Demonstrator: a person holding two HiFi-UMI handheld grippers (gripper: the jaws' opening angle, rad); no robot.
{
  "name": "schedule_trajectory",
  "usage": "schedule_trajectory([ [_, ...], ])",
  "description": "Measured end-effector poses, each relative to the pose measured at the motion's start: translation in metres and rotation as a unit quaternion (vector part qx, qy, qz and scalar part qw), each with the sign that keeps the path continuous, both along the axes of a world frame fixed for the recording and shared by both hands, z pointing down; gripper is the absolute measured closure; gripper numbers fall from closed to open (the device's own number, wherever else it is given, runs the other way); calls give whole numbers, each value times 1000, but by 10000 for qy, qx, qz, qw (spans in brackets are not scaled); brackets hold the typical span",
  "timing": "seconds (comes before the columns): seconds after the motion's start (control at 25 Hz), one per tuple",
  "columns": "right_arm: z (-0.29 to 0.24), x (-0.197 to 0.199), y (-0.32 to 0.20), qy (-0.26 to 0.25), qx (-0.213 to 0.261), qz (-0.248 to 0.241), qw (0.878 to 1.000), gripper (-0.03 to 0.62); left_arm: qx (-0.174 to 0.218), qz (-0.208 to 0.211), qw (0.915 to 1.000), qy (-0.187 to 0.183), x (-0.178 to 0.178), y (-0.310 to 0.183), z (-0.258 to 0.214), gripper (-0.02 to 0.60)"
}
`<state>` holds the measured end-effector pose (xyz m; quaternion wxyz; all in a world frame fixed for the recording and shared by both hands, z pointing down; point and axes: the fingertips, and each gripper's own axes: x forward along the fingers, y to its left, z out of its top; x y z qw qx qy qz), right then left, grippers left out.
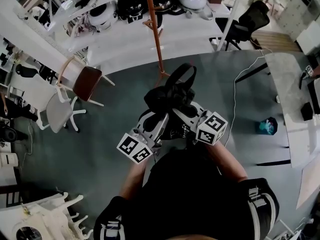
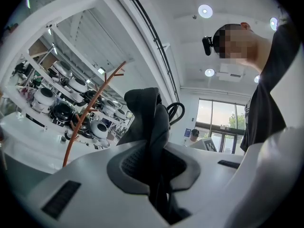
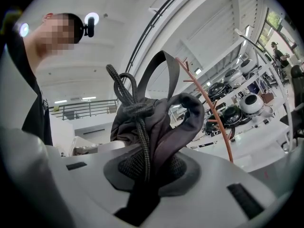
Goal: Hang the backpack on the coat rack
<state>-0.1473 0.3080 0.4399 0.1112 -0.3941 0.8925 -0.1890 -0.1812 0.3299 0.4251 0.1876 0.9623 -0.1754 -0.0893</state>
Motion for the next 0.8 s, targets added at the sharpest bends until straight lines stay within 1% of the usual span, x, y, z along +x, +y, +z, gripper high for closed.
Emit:
schedule_trajectory([
  [0.4,-2,44,-44,-58,-44,-162,9998,507,-66,-169,9998,-54,45,-44,-2,532],
  [0.8,-1,99,-91,-68,-78,-418,9991,507,-69,-457,9989,-104,101,-88,-2,532],
])
